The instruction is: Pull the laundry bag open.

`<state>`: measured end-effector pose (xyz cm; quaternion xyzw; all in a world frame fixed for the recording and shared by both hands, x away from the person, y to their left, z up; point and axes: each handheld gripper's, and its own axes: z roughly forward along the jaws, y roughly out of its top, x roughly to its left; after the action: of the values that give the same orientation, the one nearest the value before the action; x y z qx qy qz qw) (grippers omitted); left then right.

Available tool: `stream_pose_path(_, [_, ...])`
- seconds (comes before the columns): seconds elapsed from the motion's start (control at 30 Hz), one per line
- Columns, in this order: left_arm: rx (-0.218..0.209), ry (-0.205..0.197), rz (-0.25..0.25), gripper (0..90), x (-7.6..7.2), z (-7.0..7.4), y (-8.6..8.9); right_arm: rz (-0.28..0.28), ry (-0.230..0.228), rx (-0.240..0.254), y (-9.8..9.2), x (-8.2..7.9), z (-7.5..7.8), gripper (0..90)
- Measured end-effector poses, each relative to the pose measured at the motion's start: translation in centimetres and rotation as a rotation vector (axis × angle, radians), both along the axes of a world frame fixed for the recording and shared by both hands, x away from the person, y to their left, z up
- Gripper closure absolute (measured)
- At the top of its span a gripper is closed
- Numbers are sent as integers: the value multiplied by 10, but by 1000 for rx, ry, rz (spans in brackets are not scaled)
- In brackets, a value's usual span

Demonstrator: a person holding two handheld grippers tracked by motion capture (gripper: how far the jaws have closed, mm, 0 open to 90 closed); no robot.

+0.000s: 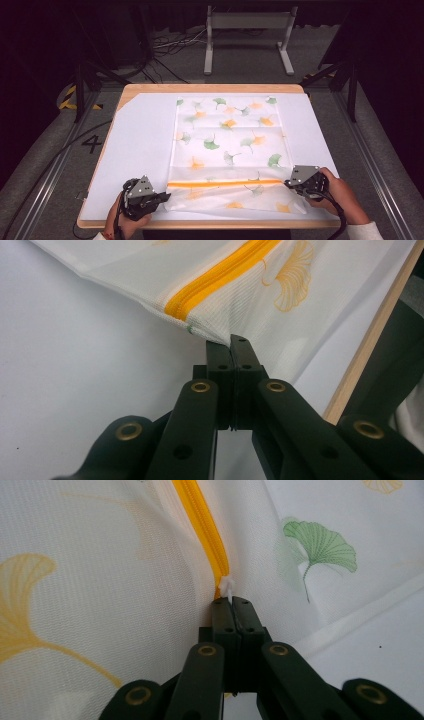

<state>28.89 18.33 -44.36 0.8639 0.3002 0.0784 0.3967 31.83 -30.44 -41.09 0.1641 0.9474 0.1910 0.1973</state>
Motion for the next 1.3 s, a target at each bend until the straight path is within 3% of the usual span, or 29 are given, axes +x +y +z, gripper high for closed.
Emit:
stream_pose_path(0.13, [8,-7,-1,891,-1,1,0,2,-32,-33,3,-2,2,900])
stream_pose_path(0.2, [3,-1,11,891,0,0,2,-25,-91,-167,6,-6,3,900])
stream_pose_path(0.37, [4,4,7,891,1,-1,3,-20,-76,-145,2,-10,6,900])
stream_pose_path(0.43, [-1,2,11,891,0,0,3,-29,-70,-165,1,-10,4,900])
stream_pose_path(0.63, [-8,13,4,891,-1,-1,5,-30,-50,-135,-4,-9,3,900])
stream_pose_path(0.77, [-12,-12,-19,887,-2,-4,3,-32,-37,-117,-6,-7,3,900])
stream_pose_path(0.9, [-25,-35,-10,880,-4,-1,4,-42,-41,-55,-11,-8,4,889])
stream_pose_path(0.97, [-18,-45,0,866,-4,0,5,-40,-30,-48,-13,-9,4,882])
stream_pose_path(1.13, [-34,-73,26,720,-7,2,12,-75,-25,-32,-17,-9,5,797])
stream_pose_path(1.3, [-36,-105,60,623,-7,6,20,-99,-41,71,-25,-12,12,732])
